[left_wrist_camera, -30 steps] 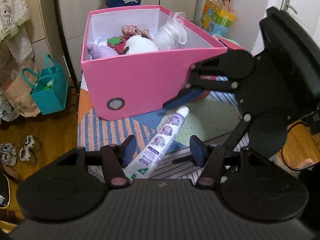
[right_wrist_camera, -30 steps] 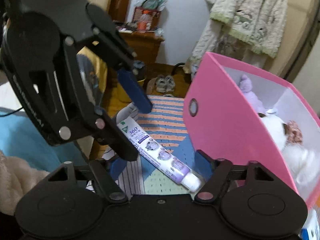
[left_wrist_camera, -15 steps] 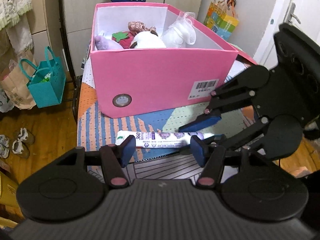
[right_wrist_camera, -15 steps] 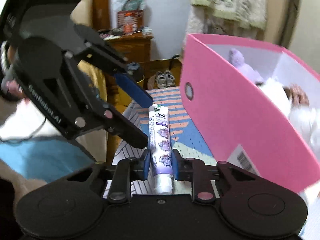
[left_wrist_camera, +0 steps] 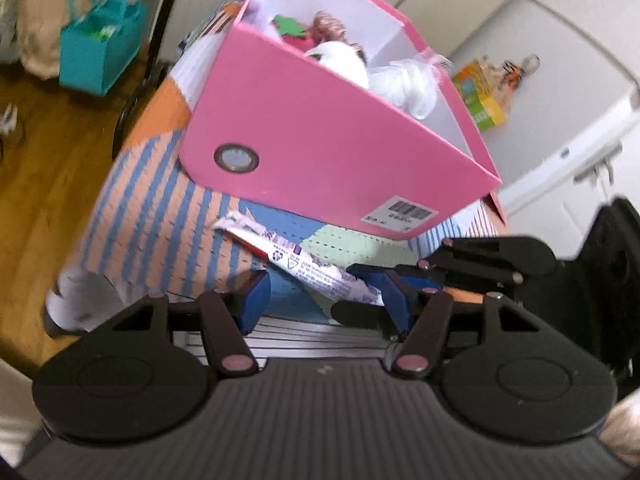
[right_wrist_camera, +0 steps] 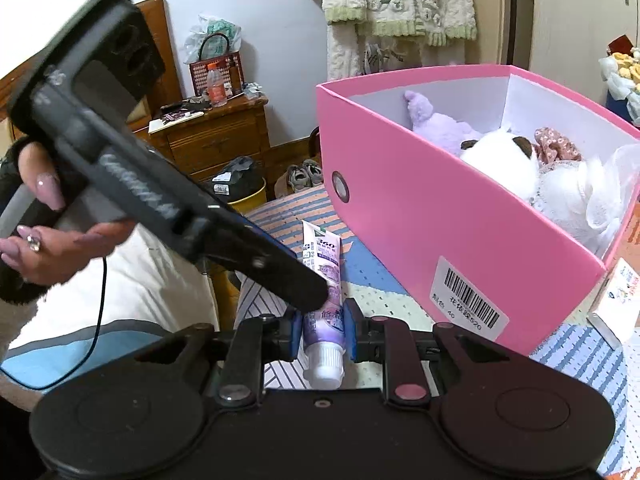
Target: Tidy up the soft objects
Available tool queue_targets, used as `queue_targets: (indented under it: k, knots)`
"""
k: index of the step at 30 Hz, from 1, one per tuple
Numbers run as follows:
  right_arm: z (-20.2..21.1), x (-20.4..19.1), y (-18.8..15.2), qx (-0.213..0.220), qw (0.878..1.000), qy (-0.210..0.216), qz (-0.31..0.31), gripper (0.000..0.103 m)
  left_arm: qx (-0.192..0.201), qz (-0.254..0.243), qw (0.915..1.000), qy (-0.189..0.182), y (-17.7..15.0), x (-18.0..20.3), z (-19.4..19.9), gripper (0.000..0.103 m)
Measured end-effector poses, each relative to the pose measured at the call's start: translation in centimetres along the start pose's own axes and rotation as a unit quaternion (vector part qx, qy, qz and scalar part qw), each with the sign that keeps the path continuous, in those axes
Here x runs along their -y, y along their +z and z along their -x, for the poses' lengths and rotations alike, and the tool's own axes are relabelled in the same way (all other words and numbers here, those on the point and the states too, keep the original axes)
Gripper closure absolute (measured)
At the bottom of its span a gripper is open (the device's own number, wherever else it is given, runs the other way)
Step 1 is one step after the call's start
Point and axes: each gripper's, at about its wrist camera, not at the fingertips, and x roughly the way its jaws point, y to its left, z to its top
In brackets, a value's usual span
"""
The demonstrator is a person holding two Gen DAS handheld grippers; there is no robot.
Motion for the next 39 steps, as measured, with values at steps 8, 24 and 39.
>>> queue_targets:
  k: [8, 24, 39]
  knots:
    - [-0.7, 0.6, -0.7, -0.006, 0.999, 0.000, -0.033, 0.078, 0.052, 0.014, 0.9977, 0.040, -2.1, 1.7, -1.3, 0.073]
    - [4.7, -2.3, 2.0, 0.040, 0.999, -0.005, -0.019, 0.078, 0.111, -0.011, 0.9918, 0.062, -3.0, 6.5, 4.7, 0.081]
    - [8.6, 1.0, 7.3, 0.086, 0.993, -0.062, -0.059, 0.078, 0.140, -0.106, 0.9837, 0.041, 3.7, 11.6, 7.0, 0.082]
